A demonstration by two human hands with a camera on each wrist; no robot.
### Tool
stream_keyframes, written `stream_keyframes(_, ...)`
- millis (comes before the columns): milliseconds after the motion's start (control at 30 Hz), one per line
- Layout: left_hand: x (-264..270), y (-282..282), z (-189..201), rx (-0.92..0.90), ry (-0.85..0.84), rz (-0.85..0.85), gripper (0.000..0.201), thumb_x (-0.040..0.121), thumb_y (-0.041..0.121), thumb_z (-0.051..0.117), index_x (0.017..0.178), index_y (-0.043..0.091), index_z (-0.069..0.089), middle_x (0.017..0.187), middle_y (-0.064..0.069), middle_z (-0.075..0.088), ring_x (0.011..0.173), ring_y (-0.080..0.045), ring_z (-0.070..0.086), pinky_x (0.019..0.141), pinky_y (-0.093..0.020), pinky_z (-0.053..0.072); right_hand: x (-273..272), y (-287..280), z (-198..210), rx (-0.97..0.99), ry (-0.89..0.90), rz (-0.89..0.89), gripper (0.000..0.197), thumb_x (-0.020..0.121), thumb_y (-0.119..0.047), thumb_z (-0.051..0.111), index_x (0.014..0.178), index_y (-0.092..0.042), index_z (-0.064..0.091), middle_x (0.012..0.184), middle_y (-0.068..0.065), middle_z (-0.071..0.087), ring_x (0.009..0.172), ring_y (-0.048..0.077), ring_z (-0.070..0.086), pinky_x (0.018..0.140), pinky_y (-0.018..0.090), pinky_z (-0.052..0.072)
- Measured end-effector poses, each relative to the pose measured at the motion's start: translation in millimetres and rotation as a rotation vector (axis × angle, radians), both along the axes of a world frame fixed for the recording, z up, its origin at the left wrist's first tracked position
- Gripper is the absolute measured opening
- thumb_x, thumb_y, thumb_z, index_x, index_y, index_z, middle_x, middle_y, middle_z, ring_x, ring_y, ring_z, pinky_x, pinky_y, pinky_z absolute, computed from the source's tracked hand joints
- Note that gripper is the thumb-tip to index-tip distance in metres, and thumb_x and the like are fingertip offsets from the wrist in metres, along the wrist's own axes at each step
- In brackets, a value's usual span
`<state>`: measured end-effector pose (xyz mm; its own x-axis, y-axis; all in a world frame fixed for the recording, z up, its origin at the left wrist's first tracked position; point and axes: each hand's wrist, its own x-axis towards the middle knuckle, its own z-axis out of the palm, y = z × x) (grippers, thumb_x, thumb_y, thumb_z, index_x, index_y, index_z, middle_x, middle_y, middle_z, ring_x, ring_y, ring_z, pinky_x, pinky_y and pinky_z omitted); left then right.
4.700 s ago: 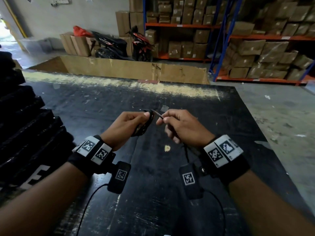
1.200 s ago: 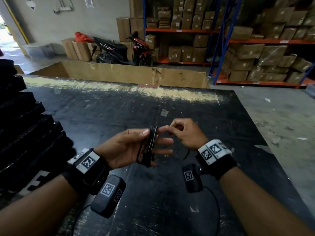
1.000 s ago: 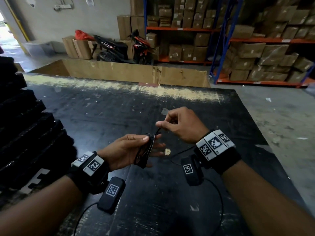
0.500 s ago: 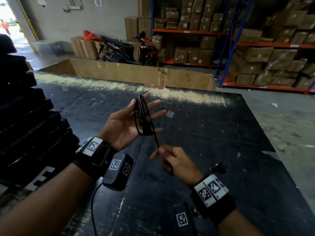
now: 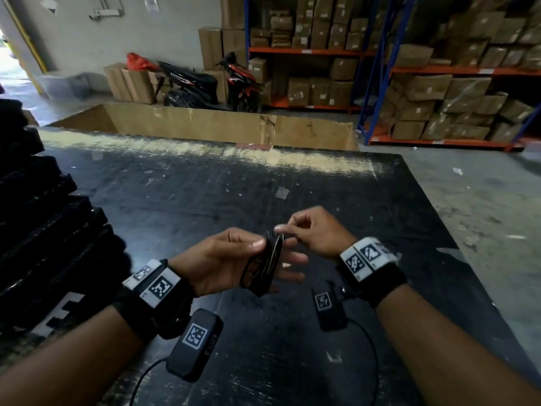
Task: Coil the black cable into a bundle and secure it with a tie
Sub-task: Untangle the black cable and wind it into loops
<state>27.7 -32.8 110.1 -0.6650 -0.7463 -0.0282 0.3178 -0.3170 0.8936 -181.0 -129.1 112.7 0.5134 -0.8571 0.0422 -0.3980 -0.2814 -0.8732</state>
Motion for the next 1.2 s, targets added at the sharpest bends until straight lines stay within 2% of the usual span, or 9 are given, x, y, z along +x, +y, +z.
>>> stream_keyframes(167,6,-1,-16,0.017,-0.222,0.213,0.047,0.099,0.021,0.059,0.139,-0.004,0.057,0.147,-0.026,0.056,0.135,-0.047,0.054,0.112,-0.072,0.027,-1,9,52,-0.204,0.211,0.028,0.033,0.083,-0.041,0.079,0.064,-0.015,0.073,0.039,-0.015,0.054,0.04,-0.003,0.046,0.051,0.018,0.035)
stream_keyframes(300,8,-6,-24,0.045,-0.279,0.42,0.042,0.103,0.019,0.05,0.137,-0.003,0.059,0.14,-0.018,0.065,0.131,-0.04,0.06,0.099,-0.054,0.046,5,30,60,-0.299,0.218,0.035,0.027,0.092,-0.036,0.069,0.078,-0.015,0.078,0.046,-0.012,0.054,0.044,-0.002,0.048,0.051,0.014,0.033)
stream_keyframes(433,7,-14,-20,0.082,-0.145,0.617,0.037,0.101,0.023,0.051,0.13,0.008,0.067,0.135,-0.015,0.069,0.124,-0.037,0.066,0.09,-0.047,0.053,12,52,41,-0.245,-0.012,0.048,0.022,0.1,-0.019,0.058,0.096,-0.012,0.079,0.069,-0.014,0.069,0.058,-0.004,0.058,0.063,0.017,0.043)
stream_keyframes(533,7,-23,-9,0.126,0.022,0.691,0.043,0.104,0.028,0.044,0.143,0.017,0.057,0.142,-0.015,0.064,0.11,-0.028,0.074,0.091,-0.05,0.055,20,69,7,-0.061,-0.271,0.075,0.026,0.103,-0.014,0.052,0.097,-0.004,0.076,0.058,-0.011,0.059,0.046,0.0,0.046,0.054,0.018,0.038)
stream_keyframes(667,5,-27,8,0.135,0.223,0.65,0.047,0.106,0.03,0.04,0.15,0.02,0.05,0.149,-0.013,0.059,0.133,-0.04,0.058,0.104,-0.069,0.042,26,80,-38,0.099,-0.392,0.092,0.028,0.104,-0.01,0.049,0.096,0.003,0.073,0.049,-0.015,0.05,0.046,0.002,0.039,0.049,0.015,0.032)
stream_keyframes(833,-4,-21,24,0.122,0.33,0.544,0.049,0.104,0.032,0.041,0.15,0.018,0.048,0.147,-0.015,0.06,0.134,-0.042,0.057,0.104,-0.075,0.036,15,66,-70,0.148,-0.393,0.0,0.03,0.104,-0.01,0.05,0.085,-0.015,0.073,0.057,-0.006,0.045,0.049,0.005,0.039,0.049,0.021,0.033)
stream_keyframes(933,-6,-18,25,0.135,0.362,0.513,0.049,0.101,0.03,0.045,0.146,0.015,0.054,0.14,-0.015,0.066,0.13,-0.04,0.061,0.101,-0.077,0.038,6,59,-72,0.186,-0.394,0.045,0.028,0.104,-0.009,0.049,0.087,-0.011,0.072,0.06,0.0,0.049,0.051,0.003,0.047,0.049,0.018,0.041)
stream_keyframes(1067,-5,-12,20,0.181,0.361,0.33,0.048,0.102,0.032,0.042,0.141,0.011,0.06,0.107,-0.01,0.077,0.106,-0.029,0.074,0.107,-0.071,0.039,-4,46,-69,0.188,-0.371,0.062,0.021,0.094,-0.02,0.063,0.086,-0.005,0.074,0.059,0.0,0.06,0.05,0.007,0.053,0.051,0.019,0.044)
stream_keyframes(1200,-3,-3,10,0.233,0.294,0.161,0.051,0.105,0.037,0.038,0.138,0.004,0.059,0.073,0.001,0.055,0.064,-0.012,0.059,0.114,-0.07,0.028,-14,31,-50,0.156,-0.356,0.02,0.012,0.079,-0.017,0.081,0.074,-0.01,0.072,0.054,-0.003,0.066,0.047,0.01,0.056,0.048,0.021,0.043)
